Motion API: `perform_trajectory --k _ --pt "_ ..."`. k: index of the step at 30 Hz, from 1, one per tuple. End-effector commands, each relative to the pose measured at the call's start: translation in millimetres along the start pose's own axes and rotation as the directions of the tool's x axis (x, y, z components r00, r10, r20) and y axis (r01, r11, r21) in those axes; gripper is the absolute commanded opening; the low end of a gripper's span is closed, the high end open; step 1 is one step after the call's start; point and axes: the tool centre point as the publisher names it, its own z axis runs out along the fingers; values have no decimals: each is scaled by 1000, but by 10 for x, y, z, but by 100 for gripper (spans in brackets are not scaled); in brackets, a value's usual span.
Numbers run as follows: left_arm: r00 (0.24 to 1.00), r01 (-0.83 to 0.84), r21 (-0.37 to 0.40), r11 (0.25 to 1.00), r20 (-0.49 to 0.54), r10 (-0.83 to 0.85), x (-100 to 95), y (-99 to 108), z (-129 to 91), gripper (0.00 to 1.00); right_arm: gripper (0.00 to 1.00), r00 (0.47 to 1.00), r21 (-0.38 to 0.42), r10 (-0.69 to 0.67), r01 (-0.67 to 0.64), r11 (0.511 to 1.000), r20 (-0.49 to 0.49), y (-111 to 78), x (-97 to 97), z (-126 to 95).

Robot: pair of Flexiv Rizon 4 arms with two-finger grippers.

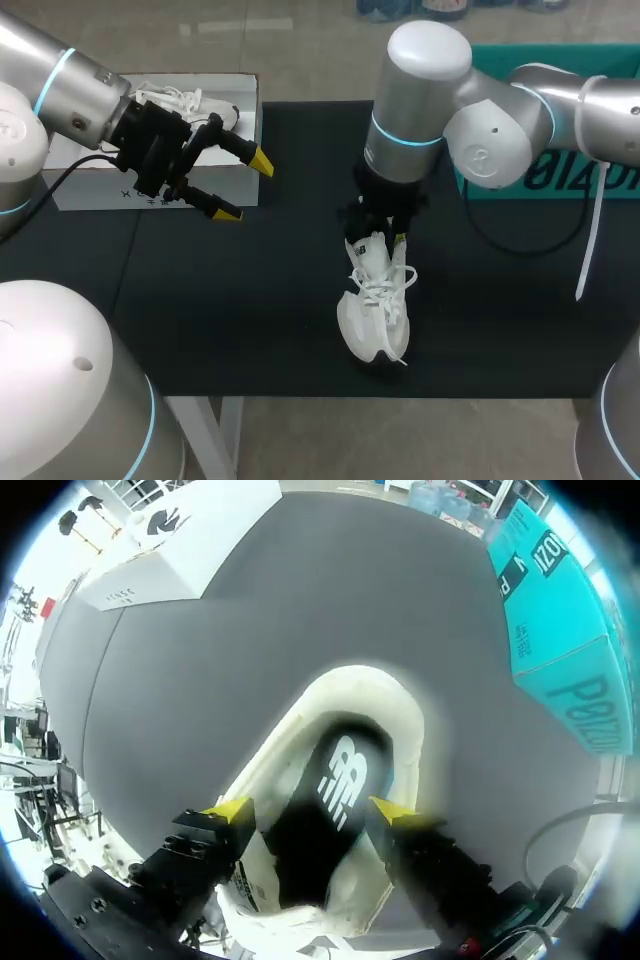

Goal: Take the shoe out of the shoebox, open the shoe tongue, remove and reinsert the insole, then place the shoe into the shoebox

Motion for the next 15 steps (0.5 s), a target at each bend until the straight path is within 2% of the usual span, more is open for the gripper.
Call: perform_trajectory --k 1,10,15 --pt "1000 0 -1 1000 -3 0 -1 -4 -3 100 100 1000 -37 2 -2 999 -1 -38 -41 -108" --pt "1000 0 -1 1000 -3 0 -1 -4 -3 100 100 1000 -128 -6 8 992 11 84 -102 -447" --pt "1000 0 -1 1000 -3 0 -1 -4 -3 100 100 999 -165 -28 32 986 24 25 -76 -721"
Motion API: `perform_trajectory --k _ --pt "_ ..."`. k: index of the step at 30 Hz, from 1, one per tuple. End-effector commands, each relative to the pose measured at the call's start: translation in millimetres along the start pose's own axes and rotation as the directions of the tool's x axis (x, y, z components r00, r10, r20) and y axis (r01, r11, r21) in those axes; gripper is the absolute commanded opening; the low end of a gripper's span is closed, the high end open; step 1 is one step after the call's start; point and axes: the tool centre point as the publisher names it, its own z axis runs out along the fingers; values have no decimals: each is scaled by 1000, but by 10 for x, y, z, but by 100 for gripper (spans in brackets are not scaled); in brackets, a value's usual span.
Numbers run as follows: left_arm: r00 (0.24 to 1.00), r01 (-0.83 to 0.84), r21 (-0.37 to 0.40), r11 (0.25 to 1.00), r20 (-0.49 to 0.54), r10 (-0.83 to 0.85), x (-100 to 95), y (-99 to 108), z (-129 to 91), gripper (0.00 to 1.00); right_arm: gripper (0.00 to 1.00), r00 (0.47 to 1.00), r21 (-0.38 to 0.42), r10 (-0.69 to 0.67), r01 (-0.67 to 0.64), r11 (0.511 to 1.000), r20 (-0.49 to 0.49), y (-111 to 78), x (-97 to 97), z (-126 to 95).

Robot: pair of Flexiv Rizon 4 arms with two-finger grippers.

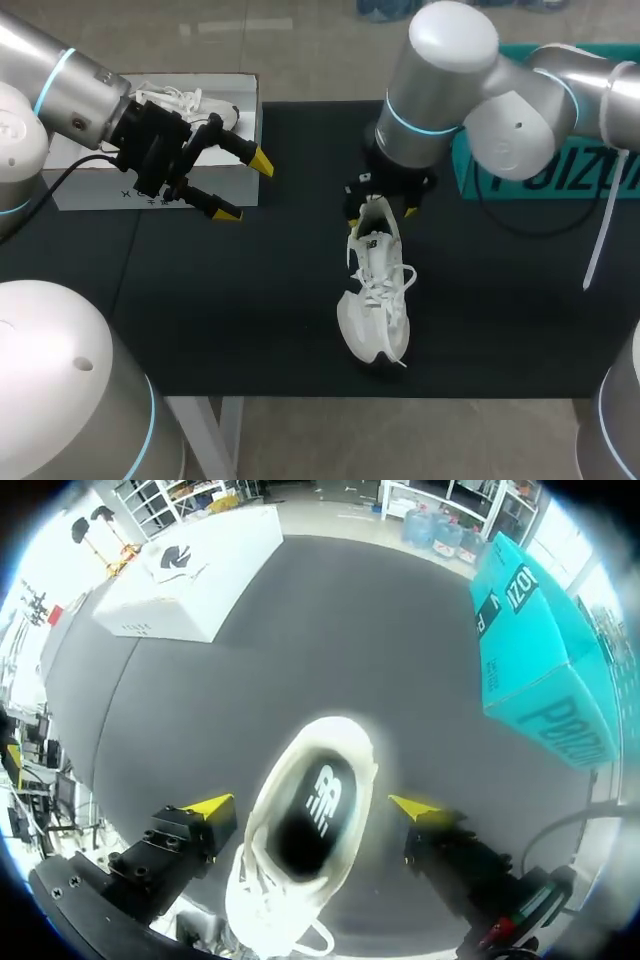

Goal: Take the shoe out of the shoebox, open the shoe tongue, remove and reinsert the insole, then place the shoe into the shoebox

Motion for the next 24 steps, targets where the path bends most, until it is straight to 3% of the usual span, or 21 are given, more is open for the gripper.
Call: perform_trajectory --k 1,2,3,4,5,10,15,24 --pt "1000 0 -1 1000 -3 0 -1 -4 -3 100 100 1000 -31 -25 25 999 12 -143 3 -322" --pt "1000 0 -1 1000 -3 0 -1 -4 -3 100 100 1000 -34 -29 30 999 10 -170 13 -362" --pt "1000 0 -1 1000 -3 0 -1 -4 -3 100 82 999 -33 -32 32 999 7 -201 22 -397" --pt "1000 0 -1 1000 -3 0 -1 -4 -3 100 24 999 -35 -34 35 999 4 -241 28 -428" --pt "1000 0 -1 1000 -3 0 -1 -4 -3 100 0 999 -34 -37 37 999 -3 -293 37 -454" --pt "1000 0 -1 1000 -3 0 -1 -4 -3 100 0 999 -19 -31 31 999 -35 -450 101 -459" --pt "1000 0 -1 1000 -3 0 -1 -4 -3 100 0 998 9 -14 14 1000 -54 -537 144 -315" --pt "1000 0 -1 1000 -3 0 -1 -4 -3 100 0 998 46 -13 15 999 -57 -534 151 -85"
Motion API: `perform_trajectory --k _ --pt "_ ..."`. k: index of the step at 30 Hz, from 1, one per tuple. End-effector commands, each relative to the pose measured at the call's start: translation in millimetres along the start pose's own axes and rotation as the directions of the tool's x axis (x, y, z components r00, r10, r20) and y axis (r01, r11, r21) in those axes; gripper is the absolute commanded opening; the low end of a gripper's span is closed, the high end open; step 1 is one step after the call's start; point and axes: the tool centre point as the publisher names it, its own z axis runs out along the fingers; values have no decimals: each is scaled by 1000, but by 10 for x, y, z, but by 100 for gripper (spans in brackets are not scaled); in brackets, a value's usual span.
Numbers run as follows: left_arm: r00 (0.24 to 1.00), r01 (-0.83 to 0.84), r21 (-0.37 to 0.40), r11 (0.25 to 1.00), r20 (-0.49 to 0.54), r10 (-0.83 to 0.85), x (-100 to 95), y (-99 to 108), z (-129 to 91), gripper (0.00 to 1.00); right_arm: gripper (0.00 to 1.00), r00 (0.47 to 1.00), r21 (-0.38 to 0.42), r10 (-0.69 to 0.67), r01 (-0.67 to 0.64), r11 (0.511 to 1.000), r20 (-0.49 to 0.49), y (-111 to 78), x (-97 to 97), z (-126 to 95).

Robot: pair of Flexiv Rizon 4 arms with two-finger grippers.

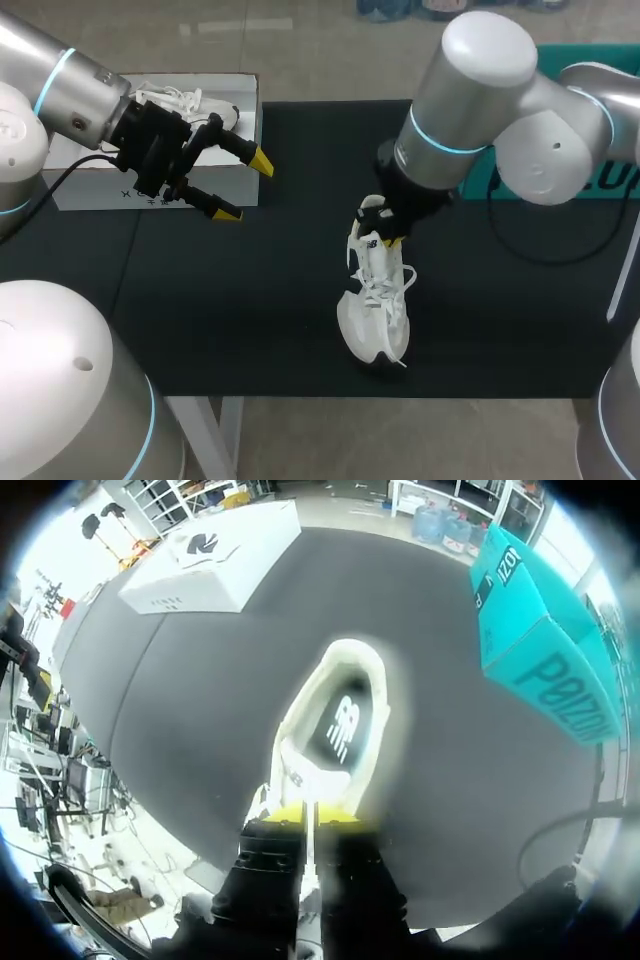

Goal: Take the shoe out of the shoebox, open the shoe tongue, remove and reinsert the insole, then place the shoe into the shoebox

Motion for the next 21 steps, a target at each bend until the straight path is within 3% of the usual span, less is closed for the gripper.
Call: perform_trajectory --k 1,8,17,21 --pt "1000 0 -1 1000 -3 0 -1 -4 -3 100 0 1000 15 1 -1 1000 -2 77 11 164" --pt "1000 0 -1 1000 -3 0 -1 -4 -3 100 0 1000 25 3 -3 1000 -11 119 0 217" --pt "1000 0 -1 1000 -3 0 -1 -4 -3 100 0 993 -57 -49 43 997 -107 68 -32 -266" --pt "1000 0 -1 1000 -3 0 -1 -4 -3 100 0 955 -94 -235 221 971 -183 158 -21 -347"
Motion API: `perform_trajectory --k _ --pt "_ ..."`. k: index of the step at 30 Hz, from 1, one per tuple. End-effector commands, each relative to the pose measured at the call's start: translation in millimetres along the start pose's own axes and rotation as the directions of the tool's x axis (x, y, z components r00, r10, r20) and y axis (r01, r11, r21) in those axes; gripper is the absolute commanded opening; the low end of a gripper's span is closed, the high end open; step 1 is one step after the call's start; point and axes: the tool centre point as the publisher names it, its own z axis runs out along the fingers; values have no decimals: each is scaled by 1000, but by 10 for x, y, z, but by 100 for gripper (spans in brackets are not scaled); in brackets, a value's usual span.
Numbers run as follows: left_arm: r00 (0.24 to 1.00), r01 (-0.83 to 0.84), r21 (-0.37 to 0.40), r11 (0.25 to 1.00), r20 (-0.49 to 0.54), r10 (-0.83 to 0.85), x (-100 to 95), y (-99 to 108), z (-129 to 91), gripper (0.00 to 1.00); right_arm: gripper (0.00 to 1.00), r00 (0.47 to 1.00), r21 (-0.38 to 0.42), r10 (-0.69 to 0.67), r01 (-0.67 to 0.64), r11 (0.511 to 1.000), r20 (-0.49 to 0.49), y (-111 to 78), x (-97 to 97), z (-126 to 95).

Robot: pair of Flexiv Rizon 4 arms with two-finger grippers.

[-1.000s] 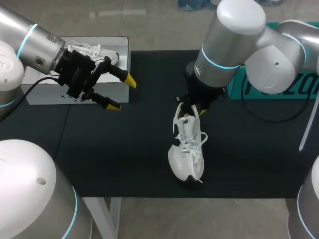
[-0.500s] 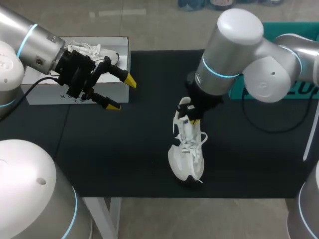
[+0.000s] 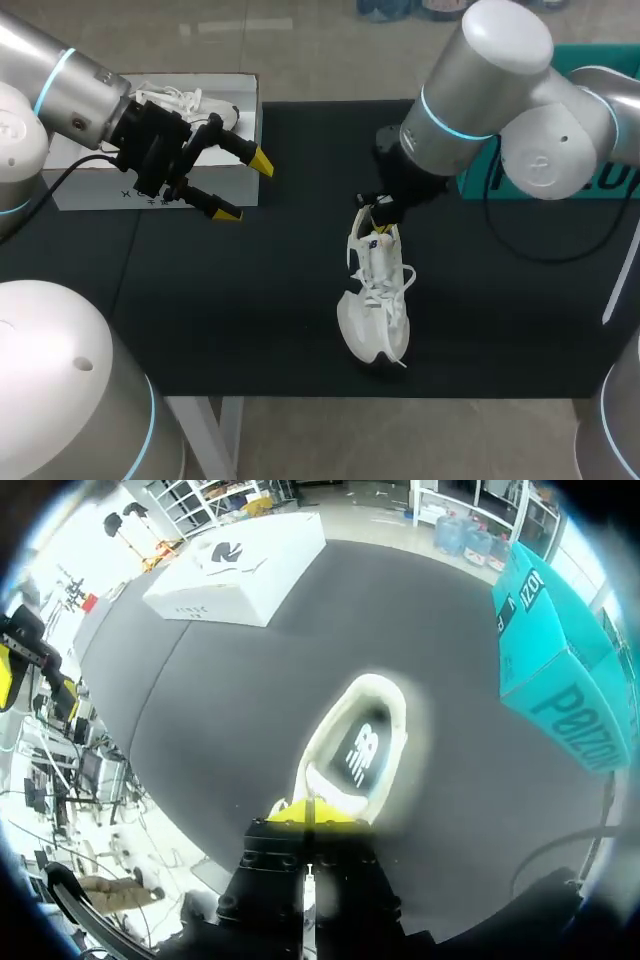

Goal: Take the shoe out of the shoebox, open the shoe tongue, remove and reinsert the insole, then place the shoe into the shoebox

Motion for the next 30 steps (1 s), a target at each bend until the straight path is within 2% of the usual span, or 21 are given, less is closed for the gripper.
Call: perform_trajectory --k 1,4,6,8,9,10,27,28,30 --pt "1000 0 -1 1000 -3 0 -1 -4 -3 100 0 964 -30 -240 238 971 -111 -23 -58 -188" --pt "1000 0 -1 1000 -3 0 -1 -4 -3 100 0 863 -24 -490 491 871 -125 9 40 -181" --pt "1000 0 -1 1000 -3 0 -1 -4 -3 100 0 795 12 -603 605 796 -59 27 114 -159" --pt "1000 0 -1 1000 -3 0 -1 -4 -3 100 0 744 91 -668 664 742 11 50 199 -115" --pt "1000 0 -1 1000 -3 0 -1 -4 -3 100 43 752 105 -656 649 754 63 72 217 -98" --pt "1000 0 -1 1000 -3 0 -1 -4 -3 100 100 760 104 -646 638 763 71 97 233 -97" --pt "1000 0 -1 1000 -3 0 -1 -4 -3 100 100 760 104 -646 638 763 71 97 233 -97" --pt "1000 0 -1 1000 -3 0 -1 -4 -3 100 100 738 129 -664 651 748 121 115 184 -106" --pt "1000 0 -1 1000 -3 0 -1 -4 -3 100 100 709 125 -696 685 718 110 140 103 -96"
